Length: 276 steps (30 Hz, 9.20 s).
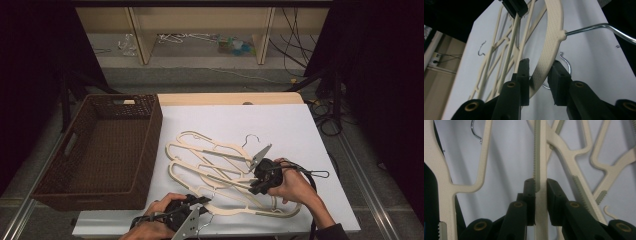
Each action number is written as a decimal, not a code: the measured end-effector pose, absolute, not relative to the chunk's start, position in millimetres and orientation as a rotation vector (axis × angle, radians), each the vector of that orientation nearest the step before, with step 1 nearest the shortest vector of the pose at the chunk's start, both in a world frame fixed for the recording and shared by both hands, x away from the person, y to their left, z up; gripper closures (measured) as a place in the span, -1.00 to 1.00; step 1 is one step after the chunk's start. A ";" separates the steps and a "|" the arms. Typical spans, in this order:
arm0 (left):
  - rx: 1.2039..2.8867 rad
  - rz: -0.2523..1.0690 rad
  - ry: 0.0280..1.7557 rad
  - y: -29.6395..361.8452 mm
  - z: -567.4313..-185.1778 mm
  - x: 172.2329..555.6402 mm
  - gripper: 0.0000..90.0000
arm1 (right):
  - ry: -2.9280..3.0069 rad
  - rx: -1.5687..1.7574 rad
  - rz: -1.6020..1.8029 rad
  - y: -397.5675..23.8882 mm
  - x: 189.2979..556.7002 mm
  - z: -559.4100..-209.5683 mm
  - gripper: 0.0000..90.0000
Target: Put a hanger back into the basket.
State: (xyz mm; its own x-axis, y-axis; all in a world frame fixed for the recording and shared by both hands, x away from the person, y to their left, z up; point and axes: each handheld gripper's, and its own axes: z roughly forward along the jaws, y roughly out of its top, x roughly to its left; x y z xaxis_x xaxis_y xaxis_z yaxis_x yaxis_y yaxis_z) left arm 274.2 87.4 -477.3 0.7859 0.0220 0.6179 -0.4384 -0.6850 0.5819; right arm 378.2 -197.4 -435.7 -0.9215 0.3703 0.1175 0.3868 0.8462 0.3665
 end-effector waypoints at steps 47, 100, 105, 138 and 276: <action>2.108 0.648 0.095 125.3 -372.8 280.6 0.91 | -2.780 -1.524 -1.438 -309.5 382.0 -355.6 -0.35; 1.880 0.561 0.947 357.4 -287.3 386.4 0.91 | -2.923 -1.284 -1.210 -275.0 359.6 -420.0 -0.43; 1.899 0.565 0.997 371.9 -302.5 391.0 0.91 | -2.923 -1.285 -1.209 -275.4 359.9 -420.9 -0.43; 2.108 0.511 1.266 387.0 -387.7 406.0 0.78 | -2.931 -1.258 -1.130 -270.5 358.8 -424.1 -0.43; 2.278 0.598 0.489 100.2 -482.5 324.8 -0.44 | -3.237 -0.491 -0.497 -208.1 420.9 -380.4 0.77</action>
